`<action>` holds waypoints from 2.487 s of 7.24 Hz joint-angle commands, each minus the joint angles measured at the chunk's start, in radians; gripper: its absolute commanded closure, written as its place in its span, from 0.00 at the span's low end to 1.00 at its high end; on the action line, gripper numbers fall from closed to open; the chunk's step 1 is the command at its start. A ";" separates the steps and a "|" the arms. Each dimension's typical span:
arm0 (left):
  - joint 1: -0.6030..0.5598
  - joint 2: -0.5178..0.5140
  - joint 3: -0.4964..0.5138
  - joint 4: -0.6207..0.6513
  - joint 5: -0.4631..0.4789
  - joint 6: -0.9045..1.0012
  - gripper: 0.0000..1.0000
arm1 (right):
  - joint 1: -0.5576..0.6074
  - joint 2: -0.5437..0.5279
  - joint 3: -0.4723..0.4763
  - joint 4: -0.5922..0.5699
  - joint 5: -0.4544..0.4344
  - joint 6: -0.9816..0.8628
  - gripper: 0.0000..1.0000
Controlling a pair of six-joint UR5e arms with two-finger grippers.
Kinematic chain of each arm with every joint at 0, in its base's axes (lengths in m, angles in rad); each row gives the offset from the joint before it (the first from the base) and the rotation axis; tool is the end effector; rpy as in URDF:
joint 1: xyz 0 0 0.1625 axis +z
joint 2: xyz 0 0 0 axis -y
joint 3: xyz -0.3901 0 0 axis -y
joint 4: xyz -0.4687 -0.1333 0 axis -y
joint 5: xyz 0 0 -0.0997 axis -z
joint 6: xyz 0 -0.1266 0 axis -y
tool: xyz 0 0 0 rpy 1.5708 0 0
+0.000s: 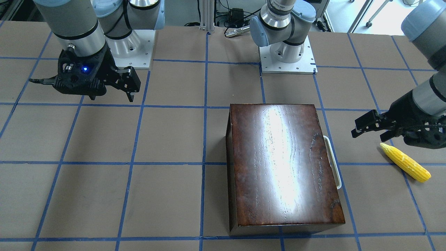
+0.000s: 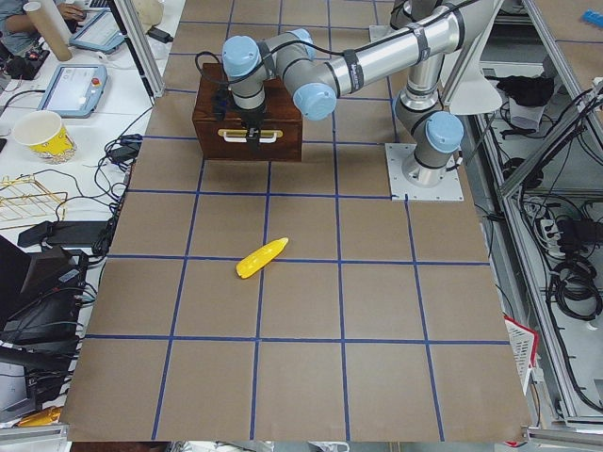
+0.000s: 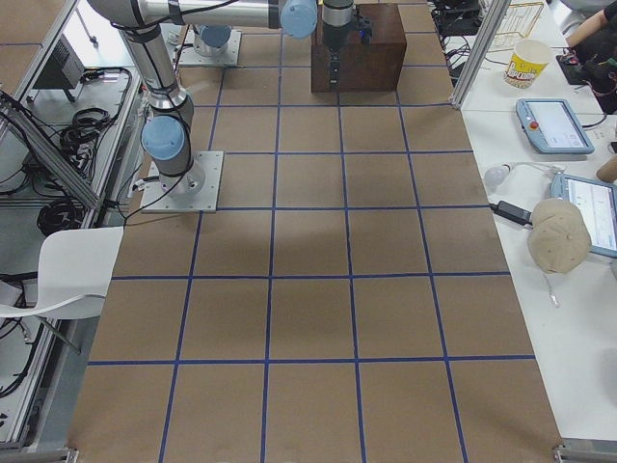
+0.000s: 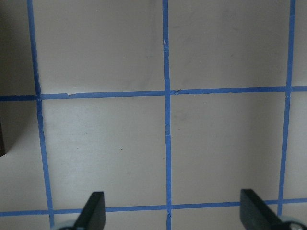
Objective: Open drawer and put corn inside
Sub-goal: 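Lower the left gripper onto the white drawer handle and grasp it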
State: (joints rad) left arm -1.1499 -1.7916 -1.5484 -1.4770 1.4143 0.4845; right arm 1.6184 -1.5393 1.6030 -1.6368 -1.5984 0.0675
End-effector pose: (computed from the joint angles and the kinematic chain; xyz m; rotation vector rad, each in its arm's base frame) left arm 0.1182 -0.6385 0.3160 -0.0818 -2.9540 -0.0378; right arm 0.1573 -0.5732 0.3962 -0.0310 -3.1140 0.0061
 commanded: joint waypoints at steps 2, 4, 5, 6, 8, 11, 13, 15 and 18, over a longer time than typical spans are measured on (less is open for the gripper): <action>-0.002 -0.080 0.001 0.027 -0.090 0.040 0.00 | 0.000 0.001 0.000 -0.002 0.000 0.000 0.00; -0.005 -0.115 -0.007 0.034 -0.092 0.087 0.00 | 0.000 0.001 0.000 0.000 0.000 0.000 0.00; -0.005 -0.130 -0.007 0.047 -0.095 0.092 0.00 | 0.000 0.001 0.000 0.000 0.000 0.000 0.00; -0.008 -0.141 -0.007 0.055 -0.121 0.094 0.00 | 0.000 0.001 0.000 0.000 0.000 0.000 0.00; -0.010 -0.164 -0.007 0.055 -0.149 0.097 0.00 | 0.000 -0.001 0.000 -0.002 0.000 0.000 0.00; -0.011 -0.184 -0.007 0.061 -0.149 0.098 0.00 | 0.000 -0.001 0.000 0.000 0.000 0.000 0.00; -0.025 -0.189 -0.007 0.063 -0.149 0.098 0.00 | 0.000 0.001 0.000 0.000 0.000 0.000 0.00; -0.028 -0.192 -0.007 0.073 -0.147 0.103 0.00 | 0.000 0.001 0.000 0.000 0.000 0.000 0.00; -0.027 -0.210 -0.006 0.133 -0.141 0.100 0.00 | 0.000 0.001 0.000 0.000 0.000 0.000 0.00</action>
State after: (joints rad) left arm -1.1779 -1.9949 -1.5541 -1.3835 1.2700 0.5870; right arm 1.6184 -1.5386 1.6030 -1.6372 -1.5984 0.0675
